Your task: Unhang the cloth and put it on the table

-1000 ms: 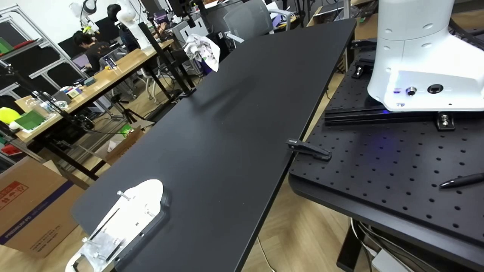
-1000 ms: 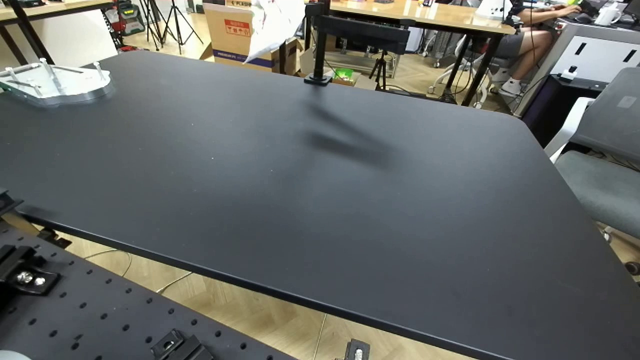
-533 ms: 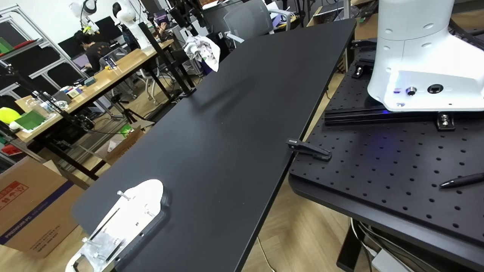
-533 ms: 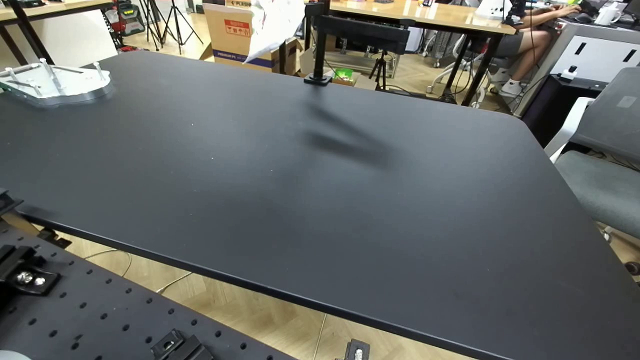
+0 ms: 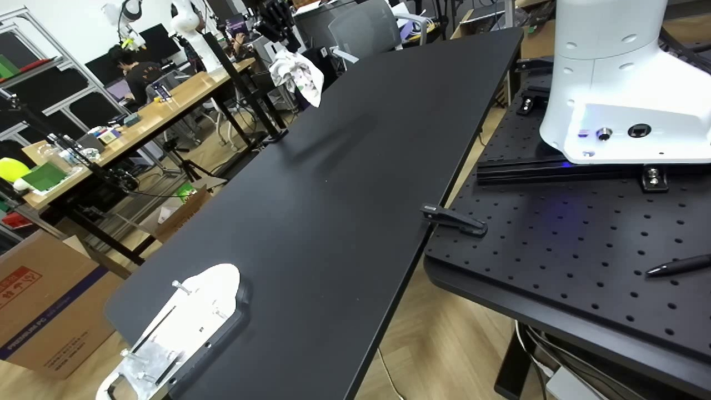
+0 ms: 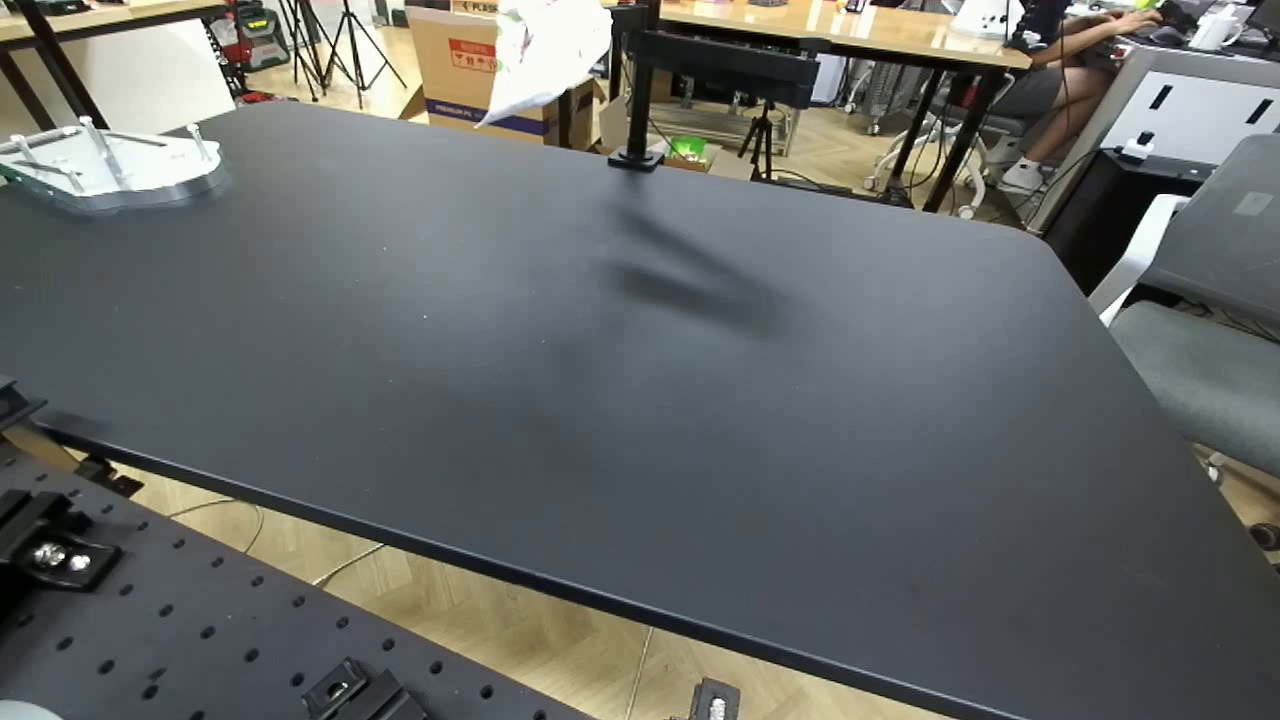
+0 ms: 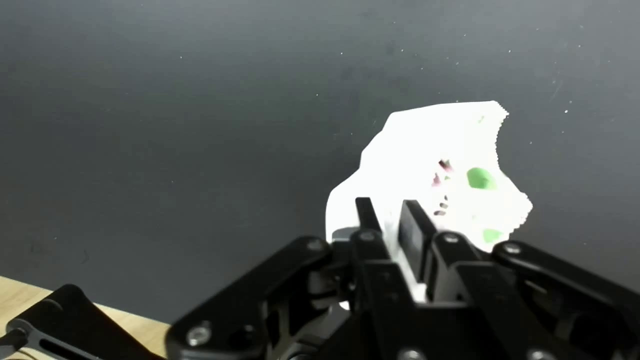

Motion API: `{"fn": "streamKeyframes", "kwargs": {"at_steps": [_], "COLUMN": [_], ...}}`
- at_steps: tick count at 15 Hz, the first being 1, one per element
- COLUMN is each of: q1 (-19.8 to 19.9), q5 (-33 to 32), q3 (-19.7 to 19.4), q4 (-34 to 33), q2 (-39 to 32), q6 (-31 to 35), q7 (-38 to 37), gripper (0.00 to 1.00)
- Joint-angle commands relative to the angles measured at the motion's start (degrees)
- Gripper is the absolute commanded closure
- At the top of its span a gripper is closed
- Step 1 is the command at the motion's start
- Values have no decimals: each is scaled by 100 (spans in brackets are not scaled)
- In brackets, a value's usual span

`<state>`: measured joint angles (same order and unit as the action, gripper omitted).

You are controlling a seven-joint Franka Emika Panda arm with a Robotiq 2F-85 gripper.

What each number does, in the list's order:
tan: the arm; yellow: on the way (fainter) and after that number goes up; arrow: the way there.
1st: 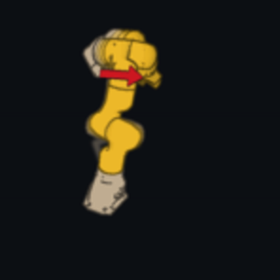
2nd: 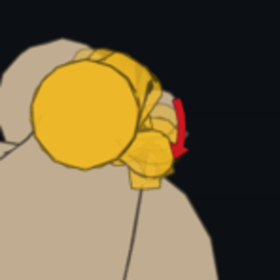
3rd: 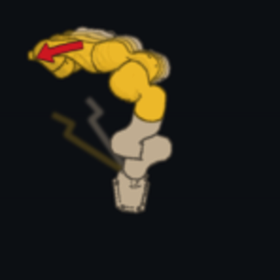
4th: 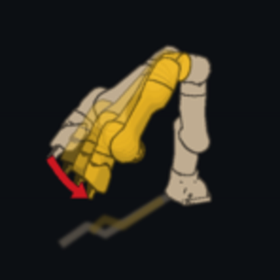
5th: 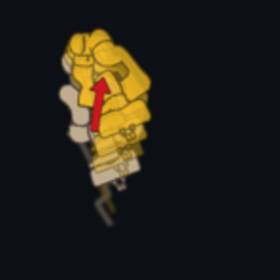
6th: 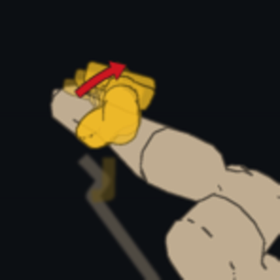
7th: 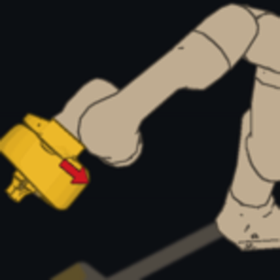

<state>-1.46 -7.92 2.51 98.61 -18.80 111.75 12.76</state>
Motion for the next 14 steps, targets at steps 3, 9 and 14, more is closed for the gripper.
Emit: {"fn": "streamKeyframes", "kwargs": {"at_steps": [3, 9, 14], "q1": [-4, -30, -204], "q5": [-13, -36, -199], "q3": [27, 73, 135], "q4": [-403, -365, -145], "q2": [-232, -101, 369], "q6": [-331, -396, -522], "q7": [237, 410, 256], "gripper": [100, 100, 100]}}
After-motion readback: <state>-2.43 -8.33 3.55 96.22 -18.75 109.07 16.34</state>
